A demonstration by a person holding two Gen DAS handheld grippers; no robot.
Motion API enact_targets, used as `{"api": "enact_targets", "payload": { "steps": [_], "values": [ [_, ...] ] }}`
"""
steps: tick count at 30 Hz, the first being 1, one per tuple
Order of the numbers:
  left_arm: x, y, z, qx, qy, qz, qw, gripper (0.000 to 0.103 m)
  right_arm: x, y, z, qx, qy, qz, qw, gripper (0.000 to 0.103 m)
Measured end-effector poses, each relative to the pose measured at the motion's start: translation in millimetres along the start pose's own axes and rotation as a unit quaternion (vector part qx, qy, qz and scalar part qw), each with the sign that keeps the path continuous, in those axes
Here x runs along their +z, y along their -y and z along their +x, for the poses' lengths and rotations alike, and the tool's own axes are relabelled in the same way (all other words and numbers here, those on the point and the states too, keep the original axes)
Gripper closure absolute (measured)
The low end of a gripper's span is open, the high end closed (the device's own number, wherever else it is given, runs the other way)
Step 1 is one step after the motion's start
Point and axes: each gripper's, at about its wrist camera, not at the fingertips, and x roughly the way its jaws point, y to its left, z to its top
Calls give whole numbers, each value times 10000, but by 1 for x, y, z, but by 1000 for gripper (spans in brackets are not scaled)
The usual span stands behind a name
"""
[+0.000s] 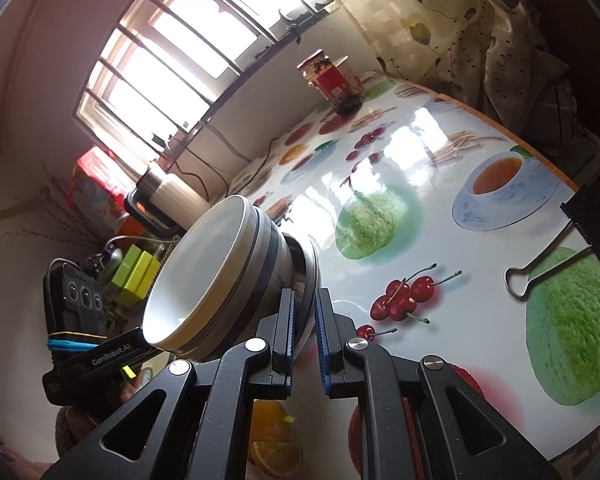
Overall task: Organize plates and bowls
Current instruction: 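Lift the steel bowl with nested white bowls using both grippers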
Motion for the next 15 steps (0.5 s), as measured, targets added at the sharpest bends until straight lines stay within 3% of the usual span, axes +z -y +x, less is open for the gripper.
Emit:
{"api": "enact_targets", "payload": {
  "steps": [15],
  "values": [
    [2, -19, -40, 218, 303, -149, 9992, 95, 1, -30, 12, 174, -137, -276, 9994, 92]
  ]
}}
